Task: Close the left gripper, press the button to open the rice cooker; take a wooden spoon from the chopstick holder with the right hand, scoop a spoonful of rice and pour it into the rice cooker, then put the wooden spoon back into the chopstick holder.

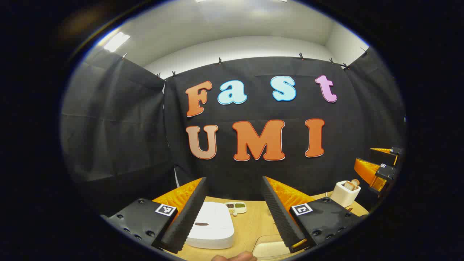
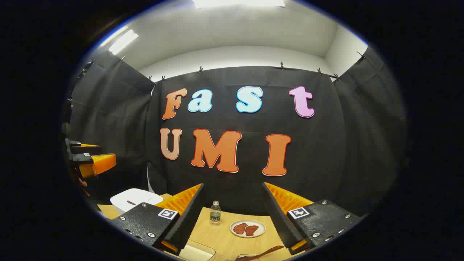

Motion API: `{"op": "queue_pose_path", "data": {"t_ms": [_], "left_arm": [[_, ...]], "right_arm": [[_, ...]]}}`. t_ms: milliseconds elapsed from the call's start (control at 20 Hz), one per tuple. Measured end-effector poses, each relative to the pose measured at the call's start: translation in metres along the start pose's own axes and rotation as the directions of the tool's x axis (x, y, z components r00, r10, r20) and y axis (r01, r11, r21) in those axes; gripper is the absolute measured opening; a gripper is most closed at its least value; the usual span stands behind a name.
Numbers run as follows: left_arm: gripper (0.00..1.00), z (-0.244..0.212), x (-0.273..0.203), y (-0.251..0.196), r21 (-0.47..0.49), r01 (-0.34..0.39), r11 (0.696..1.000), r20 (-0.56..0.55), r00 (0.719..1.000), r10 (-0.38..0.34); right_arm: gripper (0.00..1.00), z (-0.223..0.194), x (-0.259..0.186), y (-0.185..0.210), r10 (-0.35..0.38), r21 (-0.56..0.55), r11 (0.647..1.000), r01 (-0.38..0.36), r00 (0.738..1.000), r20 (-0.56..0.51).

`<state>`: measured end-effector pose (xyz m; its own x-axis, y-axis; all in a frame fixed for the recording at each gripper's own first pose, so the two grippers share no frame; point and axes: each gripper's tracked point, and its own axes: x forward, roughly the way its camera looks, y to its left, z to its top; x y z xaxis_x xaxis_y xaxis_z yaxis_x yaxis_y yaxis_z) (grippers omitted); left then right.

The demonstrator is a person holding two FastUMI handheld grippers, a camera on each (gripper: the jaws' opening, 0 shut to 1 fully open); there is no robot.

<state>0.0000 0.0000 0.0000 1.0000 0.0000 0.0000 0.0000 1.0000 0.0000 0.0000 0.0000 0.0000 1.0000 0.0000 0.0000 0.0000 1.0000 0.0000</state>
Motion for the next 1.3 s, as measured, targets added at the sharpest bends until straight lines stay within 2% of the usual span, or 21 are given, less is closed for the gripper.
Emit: {"op": "queue_pose_path", "data": {"t_ms": [50,150,200,250,650,1300], "left_arm": [[0.96,-0.001,0.003,0.005,0.007,0.0,1.0,0.001,1.0,0.0],[1.0,0.003,0.007,0.012,0.0,0.016,1.0,0.011,1.0,-0.016],[0.96,0.003,0.008,0.015,-0.003,0.019,1.0,0.015,1.0,-0.019],[1.0,0.002,0.011,0.02,0.0,0.016,1.0,0.016,1.0,-0.016],[1.0,-0.005,0.014,0.035,-0.023,0.032,0.999,0.004,0.999,-0.032],[1.0,-0.006,0.021,0.05,0.006,-0.012,1.0,-0.002,1.0,0.012]], "right_arm": [[0.95,0.002,0.001,0.007,-0.004,0.005,1.0,0.005,1.0,-0.004],[0.95,0.004,0.006,0.016,-0.017,0.012,1.0,0.017,1.0,-0.008],[0.95,0.004,0.007,0.02,-0.021,0.013,1.0,0.021,1.0,-0.013],[0.95,0.004,0.008,0.025,-0.024,0.011,1.0,0.024,1.0,-0.015],[0.95,0.005,0.017,0.052,-0.006,-0.002,1.0,0.006,0.999,-0.035],[0.95,-0.006,0.033,0.047,-0.016,0.003,1.0,0.016,0.998,-0.054]]}}
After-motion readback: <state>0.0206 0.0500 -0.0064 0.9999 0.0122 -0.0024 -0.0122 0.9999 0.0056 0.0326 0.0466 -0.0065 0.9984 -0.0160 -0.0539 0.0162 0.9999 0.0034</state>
